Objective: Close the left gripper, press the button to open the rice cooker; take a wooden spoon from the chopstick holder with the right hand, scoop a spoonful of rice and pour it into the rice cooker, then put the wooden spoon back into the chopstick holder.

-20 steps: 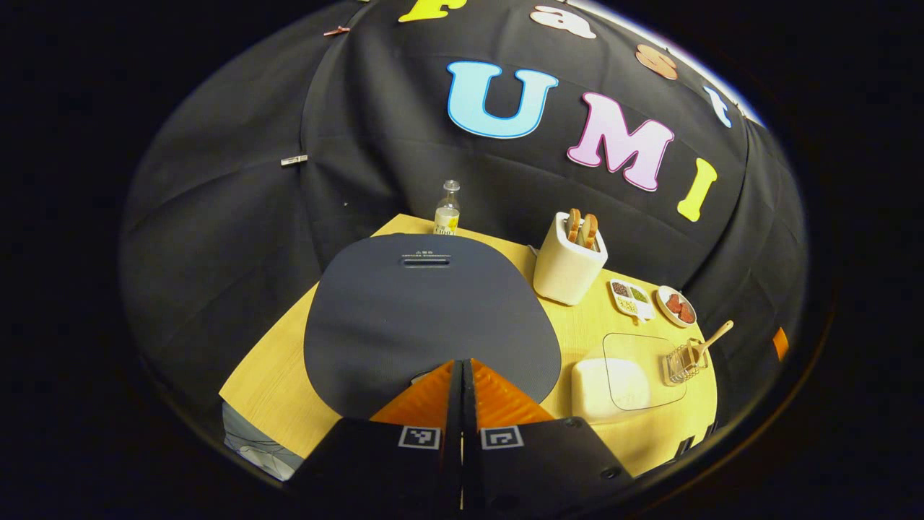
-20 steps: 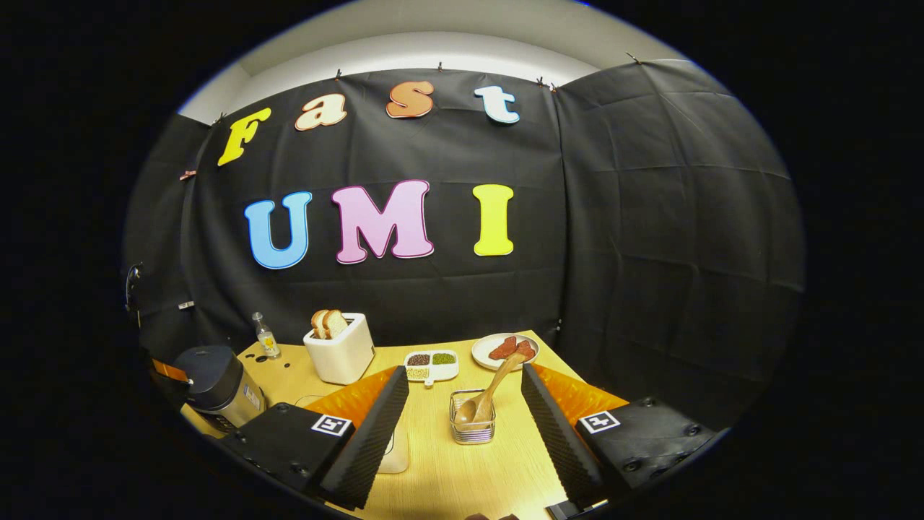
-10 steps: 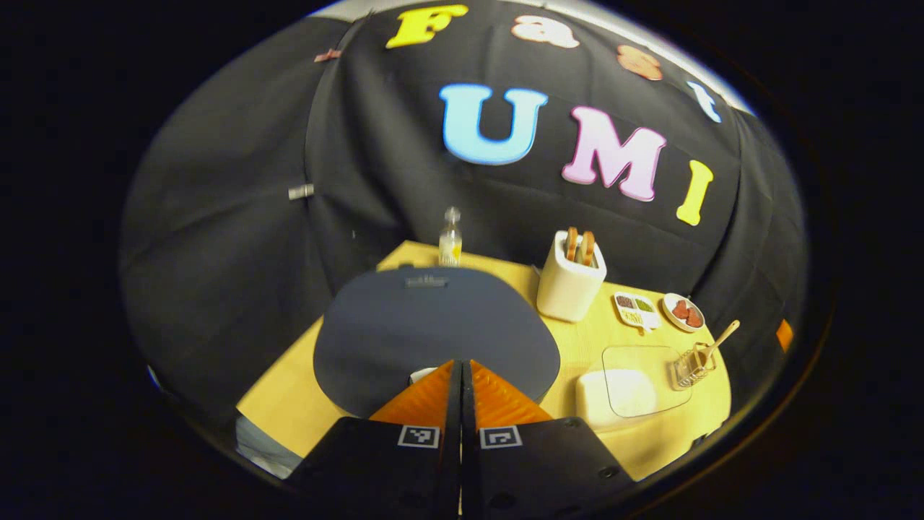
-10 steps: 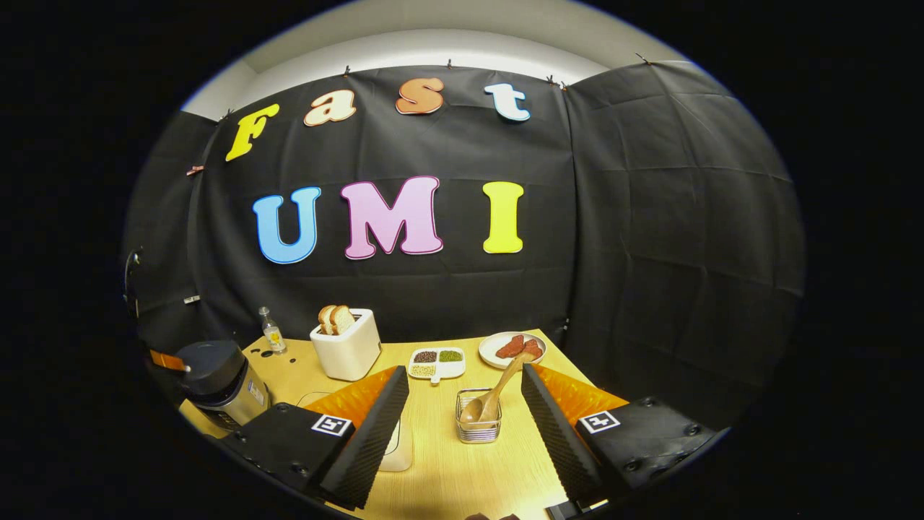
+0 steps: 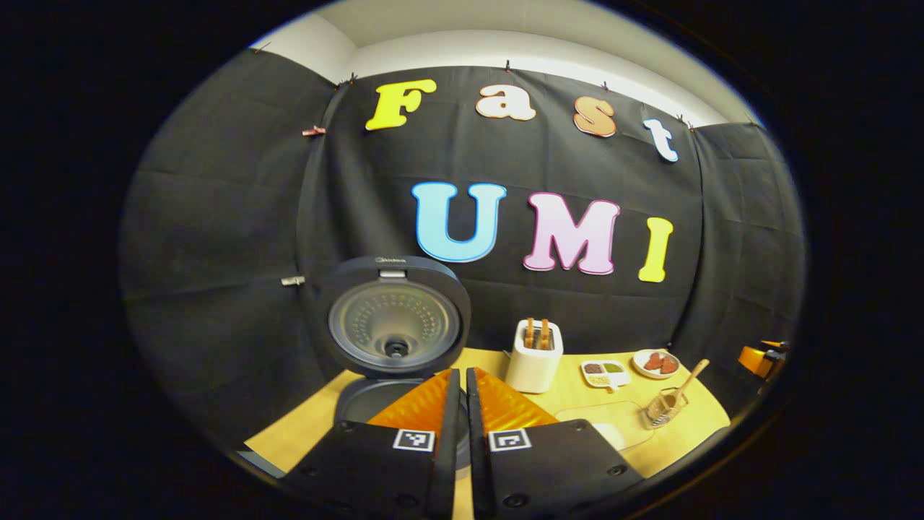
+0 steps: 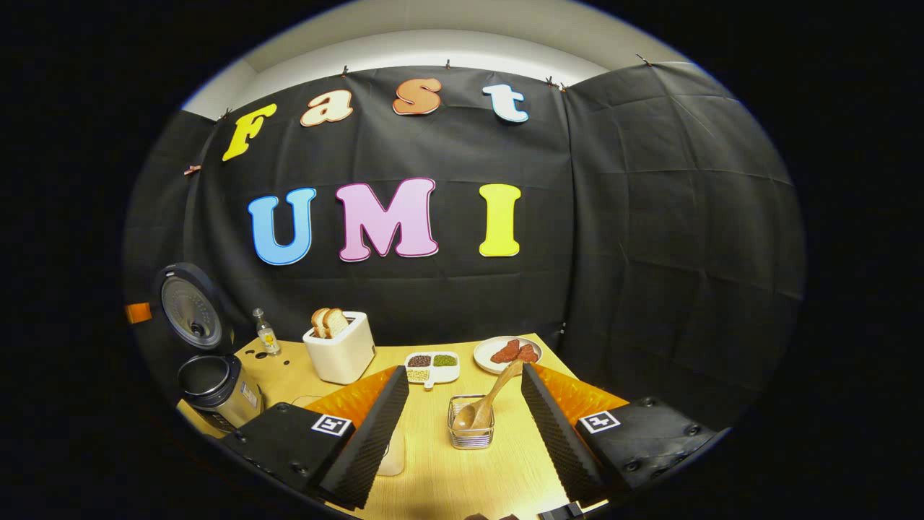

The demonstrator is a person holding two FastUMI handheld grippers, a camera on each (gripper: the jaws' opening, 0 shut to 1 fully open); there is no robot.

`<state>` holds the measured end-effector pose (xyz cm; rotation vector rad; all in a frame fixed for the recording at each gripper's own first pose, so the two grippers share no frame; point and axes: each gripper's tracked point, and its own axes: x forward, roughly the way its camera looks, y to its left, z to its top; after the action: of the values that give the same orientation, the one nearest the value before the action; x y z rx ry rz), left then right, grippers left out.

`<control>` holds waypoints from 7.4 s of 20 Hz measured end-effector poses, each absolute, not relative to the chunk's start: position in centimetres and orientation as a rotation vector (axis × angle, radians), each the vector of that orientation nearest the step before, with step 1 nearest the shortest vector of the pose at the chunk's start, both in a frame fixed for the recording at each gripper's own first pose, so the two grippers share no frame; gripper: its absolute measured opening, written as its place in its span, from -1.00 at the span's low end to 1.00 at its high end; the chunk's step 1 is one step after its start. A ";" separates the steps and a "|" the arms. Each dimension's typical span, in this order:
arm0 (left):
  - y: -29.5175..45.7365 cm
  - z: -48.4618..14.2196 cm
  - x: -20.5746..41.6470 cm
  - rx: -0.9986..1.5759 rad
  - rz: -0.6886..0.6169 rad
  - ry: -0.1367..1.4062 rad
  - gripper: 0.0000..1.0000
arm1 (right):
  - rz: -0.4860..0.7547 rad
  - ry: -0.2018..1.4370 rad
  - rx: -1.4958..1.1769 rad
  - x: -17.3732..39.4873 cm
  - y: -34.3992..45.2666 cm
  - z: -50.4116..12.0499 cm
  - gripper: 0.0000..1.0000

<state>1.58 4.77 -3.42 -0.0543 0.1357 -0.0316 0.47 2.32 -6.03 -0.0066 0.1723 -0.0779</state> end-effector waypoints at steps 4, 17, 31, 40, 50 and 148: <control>3.3 -4.8 0.4 -0.082 -0.057 0.157 -0.24 | -0.096 0.218 0.005 1.5 0.8 -7.4 0.96; -1.1 -9.3 -2.5 -0.022 -0.018 0.266 0.91 | -0.063 0.433 0.112 8.8 -2.4 -15.5 0.98; -3.5 -14.8 -7.3 -0.037 0.171 0.399 0.92 | -0.099 0.597 0.332 17.8 -3.9 -25.3 0.97; -5.7 -15.7 -6.7 -0.041 0.163 0.402 0.92 | -0.110 0.623 0.414 19.3 -3.8 -26.4 0.12; -5.5 -15.7 -6.3 -0.045 0.061 0.384 0.92 | -0.139 0.564 0.382 18.3 -3.5 -21.7 -0.77; 18.3 -17.5 -7.4 -0.153 0.078 0.336 0.92 | 0.428 0.592 0.645 10.5 49.0 -9.7 -0.77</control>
<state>-7.41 18.35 -17.45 -0.1526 0.3363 0.0780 10.50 48.96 -9.67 0.6448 0.5919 0.4279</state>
